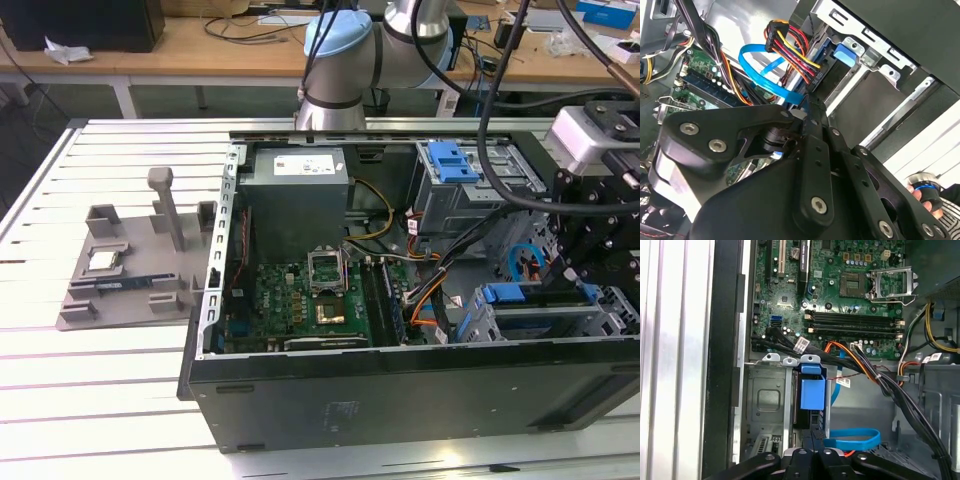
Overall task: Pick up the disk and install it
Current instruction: 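Insert the second disk wire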
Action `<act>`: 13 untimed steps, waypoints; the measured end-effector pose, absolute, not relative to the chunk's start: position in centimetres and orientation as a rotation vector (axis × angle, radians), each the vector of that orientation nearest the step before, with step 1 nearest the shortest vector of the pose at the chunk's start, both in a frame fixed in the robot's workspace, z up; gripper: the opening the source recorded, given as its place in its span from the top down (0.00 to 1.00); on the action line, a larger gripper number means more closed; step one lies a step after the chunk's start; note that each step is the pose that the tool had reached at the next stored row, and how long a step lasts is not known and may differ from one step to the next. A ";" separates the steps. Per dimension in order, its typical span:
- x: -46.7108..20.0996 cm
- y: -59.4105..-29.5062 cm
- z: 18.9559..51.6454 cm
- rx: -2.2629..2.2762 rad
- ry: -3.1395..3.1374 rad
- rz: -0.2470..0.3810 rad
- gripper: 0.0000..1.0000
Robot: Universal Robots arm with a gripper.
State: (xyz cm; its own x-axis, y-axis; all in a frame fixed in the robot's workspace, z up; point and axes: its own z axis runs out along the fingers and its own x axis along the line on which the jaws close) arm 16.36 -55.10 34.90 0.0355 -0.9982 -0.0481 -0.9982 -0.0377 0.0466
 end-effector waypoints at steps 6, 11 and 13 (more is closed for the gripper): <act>16.4 -55.0 34.6 2.260 -2.178 -0.108 0.89; 16.4 -54.5 34.5 2.260 -2.178 -0.108 0.89; 16.4 -54.0 34.5 2.260 -2.178 -0.108 0.89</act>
State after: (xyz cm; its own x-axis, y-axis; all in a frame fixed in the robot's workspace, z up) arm 16.37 -54.01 34.55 0.0355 -0.9982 -0.0486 -0.9981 -0.0378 0.0482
